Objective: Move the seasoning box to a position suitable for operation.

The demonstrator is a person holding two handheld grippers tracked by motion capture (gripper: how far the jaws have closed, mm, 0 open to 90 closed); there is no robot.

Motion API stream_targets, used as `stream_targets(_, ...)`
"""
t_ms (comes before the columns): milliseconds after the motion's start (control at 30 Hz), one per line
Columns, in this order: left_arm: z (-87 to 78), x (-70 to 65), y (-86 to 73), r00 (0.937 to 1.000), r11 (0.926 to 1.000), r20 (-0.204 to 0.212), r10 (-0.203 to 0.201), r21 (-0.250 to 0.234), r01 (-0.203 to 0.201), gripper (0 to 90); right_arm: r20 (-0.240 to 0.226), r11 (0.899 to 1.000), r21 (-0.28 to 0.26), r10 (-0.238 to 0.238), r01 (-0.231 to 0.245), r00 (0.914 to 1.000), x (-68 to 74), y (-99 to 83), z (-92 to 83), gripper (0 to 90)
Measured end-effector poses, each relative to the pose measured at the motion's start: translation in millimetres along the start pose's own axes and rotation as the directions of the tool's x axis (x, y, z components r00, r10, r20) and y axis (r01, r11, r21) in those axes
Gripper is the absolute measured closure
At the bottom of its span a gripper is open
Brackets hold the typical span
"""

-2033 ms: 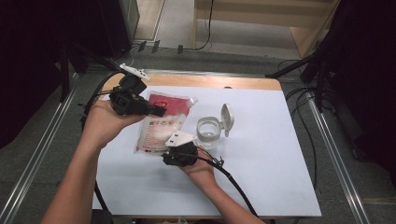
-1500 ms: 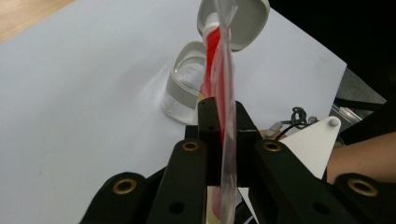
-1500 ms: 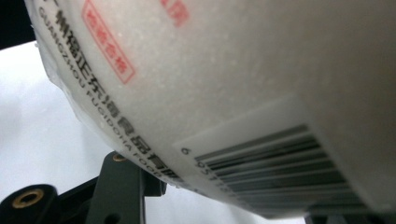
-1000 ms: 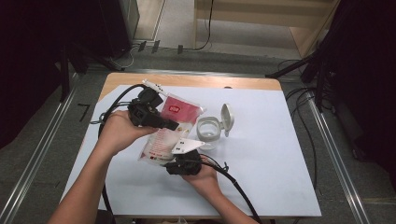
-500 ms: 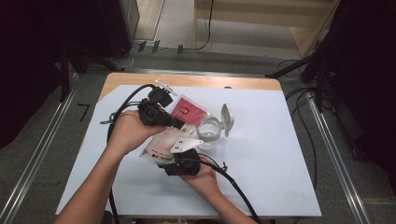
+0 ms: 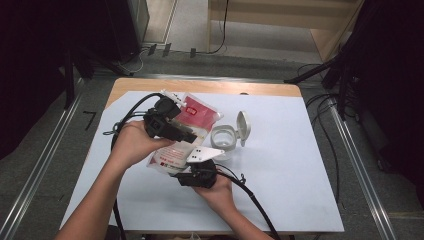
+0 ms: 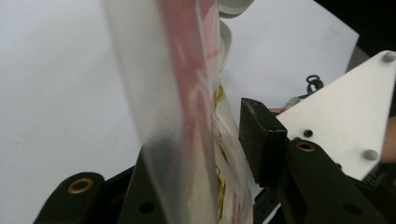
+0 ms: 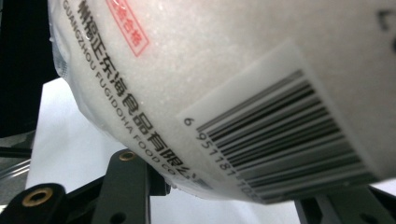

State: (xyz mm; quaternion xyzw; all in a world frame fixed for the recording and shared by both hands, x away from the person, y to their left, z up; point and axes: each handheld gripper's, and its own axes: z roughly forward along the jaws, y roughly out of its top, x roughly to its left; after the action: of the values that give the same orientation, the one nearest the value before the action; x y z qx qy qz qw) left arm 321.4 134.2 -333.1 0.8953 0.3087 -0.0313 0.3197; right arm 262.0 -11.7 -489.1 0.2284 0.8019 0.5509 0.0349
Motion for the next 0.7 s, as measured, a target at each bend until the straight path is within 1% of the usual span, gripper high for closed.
stream_targets(33, -0.7, -0.7, -0.7, 0.9999, 0.9999, -0.002, -0.013, -0.01, 0.013, 68.8, 0.0, 1.0, 0.0, -0.002, 0.002, 1.0, 0.4, -0.3, -0.1, 53.3)
stream_targets(67, -1.5, -0.2, -1.4, 1.0, 0.9999, 0.0, -0.009, -0.013, 0.009, 69.4, -0.005, 1.0, -0.001, -0.002, 0.002, 1.0, 0.3, -0.5, 0.2, 53.3)
stream_targets(100, -3.1, -0.2, -1.8, 0.9999, 0.9998, -0.001, -0.013, -0.012, 0.013, 70.0, -0.005, 1.0, -0.002, -0.002, 0.002, 1.0, 0.5, -0.6, 0.3, 53.3)
stream_targets(133, -5.0, -0.8, -2.6, 0.9999, 0.9997, -0.006, -0.013, -0.02, 0.013, 72.8, -0.001, 1.0, -0.003, -0.006, 0.006, 1.0, 0.8, -0.7, 0.6, 53.3)
stream_targets(167, -6.7, 0.2, -2.6, 1.0, 0.9999, -0.008, -0.005, -0.016, 0.005, 73.4, -0.006, 1.0, -0.001, -0.006, 0.006, 1.0, 0.8, -0.8, 0.6, 53.3)
stream_targets(200, -8.1, -0.1, -2.9, 0.9998, 0.9997, -0.009, -0.017, -0.02, 0.017, 75.7, -0.005, 1.0, 0.001, -0.008, 0.008, 1.0, 0.7, -0.9, 0.5, 53.3)
stream_targets(233, -9.0, 0.6, -2.7, 0.9998, 0.9997, -0.009, -0.019, -0.014, 0.018, 76.4, -0.001, 1.0, 0.003, -0.013, 0.013, 0.9999, 0.5, -1.0, 0.6, 53.3)
stream_targets(300, -13.0, 1.7, -3.0, 0.9997, 0.9997, -0.013, -0.019, -0.016, 0.018, 76.0, 0.003, 1.0, 0.012, -0.028, 0.028, 0.9996, 0.1, -1.6, 0.4, 53.3)
stream_targets(367, -16.2, 2.1, -3.6, 0.9995, 0.9991, -0.012, -0.029, -0.03, 0.029, 74.7, 0.01, 0.999, 0.021, -0.029, 0.029, 0.9995, -0.8, -2.8, 0.1, 53.3)
stream_targets(400, -18.4, 3.0, -3.4, 0.9996, 0.9997, -0.019, -0.02, -0.015, 0.02, 74.7, 0.012, 0.999, 0.024, -0.028, 0.028, 0.9995, -1.4, -3.8, 0.1, 53.3)
stream_targets(467, -18.7, 2.9, -3.9, 0.9992, 0.9997, -0.031, -0.024, 0.001, 0.024, 75.5, 0.013, 0.999, 0.027, -0.033, 0.032, 0.9994, -1.4, -6.0, 0.2, 53.3)
stream_targets(500, -19.0, 3.6, -4.5, 0.9993, 0.9995, -0.025, -0.028, 0.012, 0.028, 76.2, 0.013, 0.999, 0.029, -0.029, 0.029, 0.9995, -1.0, -6.6, 0.1, 53.3)
stream_targets(533, -18.9, 3.7, -5.0, 0.9993, 0.9996, -0.027, -0.028, 0.007, 0.028, 78.1, 0.008, 0.999, 0.032, -0.029, 0.028, 0.9996, -0.8, -7.5, 0.3, 53.3)
stream_targets(567, -18.5, 4.0, -5.7, 0.9993, 0.9995, -0.017, -0.033, 0.002, 0.033, 79.6, 0.005, 0.999, 0.032, -0.028, 0.027, 0.9996, -0.8, -8.1, 0.2, 53.2)
stream_targets(600, -18.6, 4.7, -5.7, 0.9994, 0.9994, -0.003, -0.034, 0.006, 0.034, 83.6, 0.003, 0.999, 0.031, -0.022, 0.022, 0.9997, -0.6, -8.6, 0.2, 53.2)
stream_targets(667, -15.1, 3.5, -4.1, 0.9993, 0.999, -0.002, -0.038, 0.023, 0.038, 89.9, -0.019, 0.999, 0.037, -0.014, 0.014, 0.9997, -0.1, -8.7, 0.7, 53.3)
stream_targets(700, -12.8, 2.5, -2.6, 0.999, 0.9985, -0.001, -0.044, 0.032, 0.044, 90.0, -0.028, 0.999, 0.042, -0.029, 0.03, 0.9992, 1.8, -8.4, 1.3, 53.0)
